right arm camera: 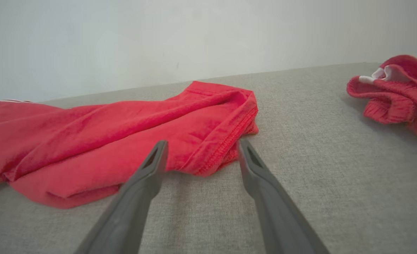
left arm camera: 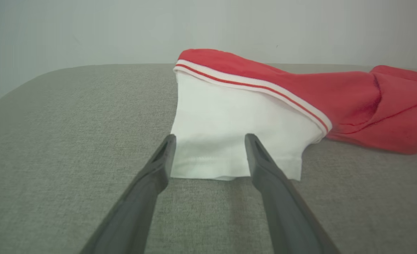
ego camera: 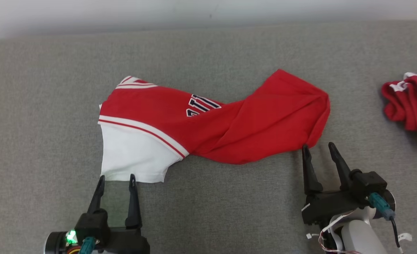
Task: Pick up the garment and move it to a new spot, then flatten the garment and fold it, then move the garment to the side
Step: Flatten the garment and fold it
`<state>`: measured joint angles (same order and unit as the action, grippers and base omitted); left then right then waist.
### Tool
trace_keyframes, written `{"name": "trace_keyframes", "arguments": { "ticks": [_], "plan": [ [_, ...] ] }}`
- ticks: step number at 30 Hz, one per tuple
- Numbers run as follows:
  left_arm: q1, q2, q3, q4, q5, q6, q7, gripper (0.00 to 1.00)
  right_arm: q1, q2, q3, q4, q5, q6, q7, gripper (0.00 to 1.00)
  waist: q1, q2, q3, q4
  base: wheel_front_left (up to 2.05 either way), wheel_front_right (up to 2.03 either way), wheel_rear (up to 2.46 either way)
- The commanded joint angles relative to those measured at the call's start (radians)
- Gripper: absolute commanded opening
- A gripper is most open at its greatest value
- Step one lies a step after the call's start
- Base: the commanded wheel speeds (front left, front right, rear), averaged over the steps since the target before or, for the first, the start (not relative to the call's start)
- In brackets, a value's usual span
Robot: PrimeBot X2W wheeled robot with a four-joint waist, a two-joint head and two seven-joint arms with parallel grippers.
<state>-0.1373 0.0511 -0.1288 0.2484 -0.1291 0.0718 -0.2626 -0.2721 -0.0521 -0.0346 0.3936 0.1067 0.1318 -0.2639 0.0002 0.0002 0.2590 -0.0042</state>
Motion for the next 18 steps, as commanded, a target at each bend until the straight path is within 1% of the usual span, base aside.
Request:
{"name": "trace_keyframes", "arguments": {
  "ticks": [1, 8, 18],
  "plan": [
    [-0.018, -0.001, -0.005, 0.003, -0.009, 0.006, -0.003, 1.0, -0.017, 0.002, -0.004, 0.004, -0.005, -0.002, 0.0, 1.0, -0.0002, -0.0002, 0.041, 0.027, 0.0, 0.0, 0.0],
    [-0.044, -0.001, -0.036, 0.007, -0.015, 0.011, -0.003, 1.0, -0.054, 0.002, -0.043, 0.048, -0.015, -0.002, 0.0, 1.0, -0.0002, -0.0002, 0.079, 0.055, 0.0, 0.0, 0.0],
    [-0.052, -0.001, -0.028, 0.006, -0.014, 0.013, -0.003, 1.0, -0.043, 0.002, -0.074, 0.066, -0.017, -0.003, 0.0, 1.0, -0.0002, -0.0002, 0.083, 0.052, 0.0, 0.0, 0.0]
  ]
}}
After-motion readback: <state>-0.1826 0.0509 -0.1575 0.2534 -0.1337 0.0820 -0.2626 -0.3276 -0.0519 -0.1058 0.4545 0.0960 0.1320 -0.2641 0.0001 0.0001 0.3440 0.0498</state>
